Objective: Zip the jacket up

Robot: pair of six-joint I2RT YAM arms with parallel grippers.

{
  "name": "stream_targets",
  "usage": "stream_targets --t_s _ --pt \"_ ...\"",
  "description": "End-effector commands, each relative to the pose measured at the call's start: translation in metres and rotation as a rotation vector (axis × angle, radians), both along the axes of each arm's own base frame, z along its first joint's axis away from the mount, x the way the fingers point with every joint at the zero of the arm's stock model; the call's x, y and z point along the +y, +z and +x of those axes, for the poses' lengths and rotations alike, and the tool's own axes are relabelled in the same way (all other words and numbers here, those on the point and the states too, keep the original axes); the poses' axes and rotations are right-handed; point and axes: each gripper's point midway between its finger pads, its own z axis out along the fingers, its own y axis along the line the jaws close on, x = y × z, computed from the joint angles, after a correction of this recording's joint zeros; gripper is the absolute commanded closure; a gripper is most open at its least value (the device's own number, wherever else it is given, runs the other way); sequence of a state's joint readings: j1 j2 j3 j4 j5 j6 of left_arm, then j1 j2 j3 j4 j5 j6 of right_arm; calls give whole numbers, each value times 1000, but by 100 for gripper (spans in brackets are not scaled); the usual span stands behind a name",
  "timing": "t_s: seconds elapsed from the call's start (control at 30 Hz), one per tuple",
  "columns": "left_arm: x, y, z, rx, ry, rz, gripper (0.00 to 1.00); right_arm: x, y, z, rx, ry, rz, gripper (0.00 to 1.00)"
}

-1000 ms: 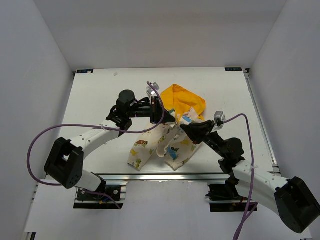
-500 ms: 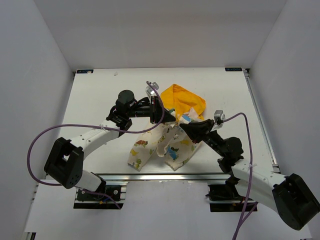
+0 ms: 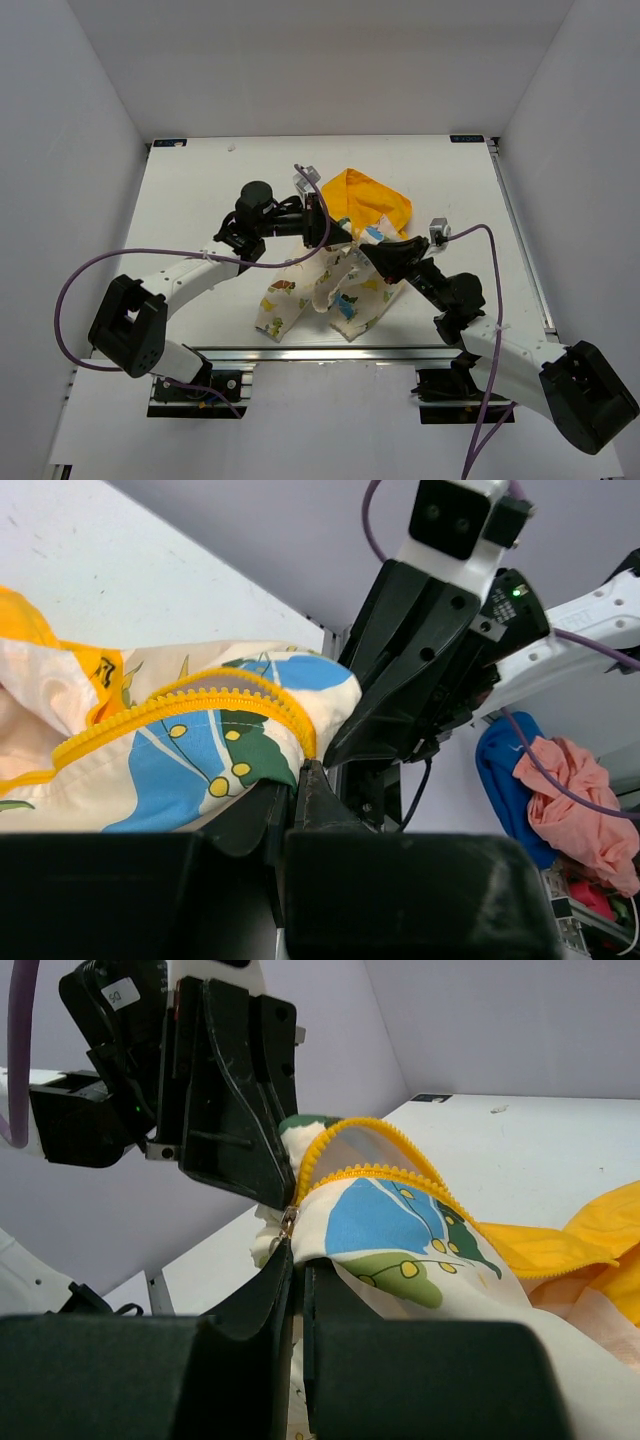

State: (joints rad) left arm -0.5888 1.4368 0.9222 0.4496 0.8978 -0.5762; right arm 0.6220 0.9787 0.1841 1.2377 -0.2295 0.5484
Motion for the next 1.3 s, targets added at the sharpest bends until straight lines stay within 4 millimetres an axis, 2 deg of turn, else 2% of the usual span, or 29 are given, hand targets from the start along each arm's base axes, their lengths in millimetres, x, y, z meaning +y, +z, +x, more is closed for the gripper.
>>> stream_targets --t_s 0.0,0.23,0.3,0.37,0.4,0.47,0.5,0.77,0.97,1.27 --pt "-3 -2 -7 -28 11 30 95 -8 57 -7 -132 -13 137 100" --pt "-7 1 -15 -51 -9 16 94 -5 51 2 -75 -23 131 100" --pt "-7 2 -20 -35 -31 1 91 -3 45 5 -51 -25 124 100" --pt "-8 4 -23 -38 -44 -16 83 -3 41 7 -41 -31 120 100" --pt "-8 5 -24 -34 -55 -19 71 -3 39 8 -38 -34 117 100" --pt "-8 5 -25 -35 -55 -19 64 -5 36 8 -37 -43 111 100" --pt "-7 5 -26 -35 -60 -19 53 -6 33 9 -28 -53 103 100" --pt "-8 1 -23 -30 -48 -1 47 -12 29 4 -42 -67 83 100" --pt "-3 -2 -14 -25 36 27 32 -14 26 2 -38 -72 77 100" --pt "3 8 -9 -32 107 6 27 -11 12 0 -14 -58 28 100"
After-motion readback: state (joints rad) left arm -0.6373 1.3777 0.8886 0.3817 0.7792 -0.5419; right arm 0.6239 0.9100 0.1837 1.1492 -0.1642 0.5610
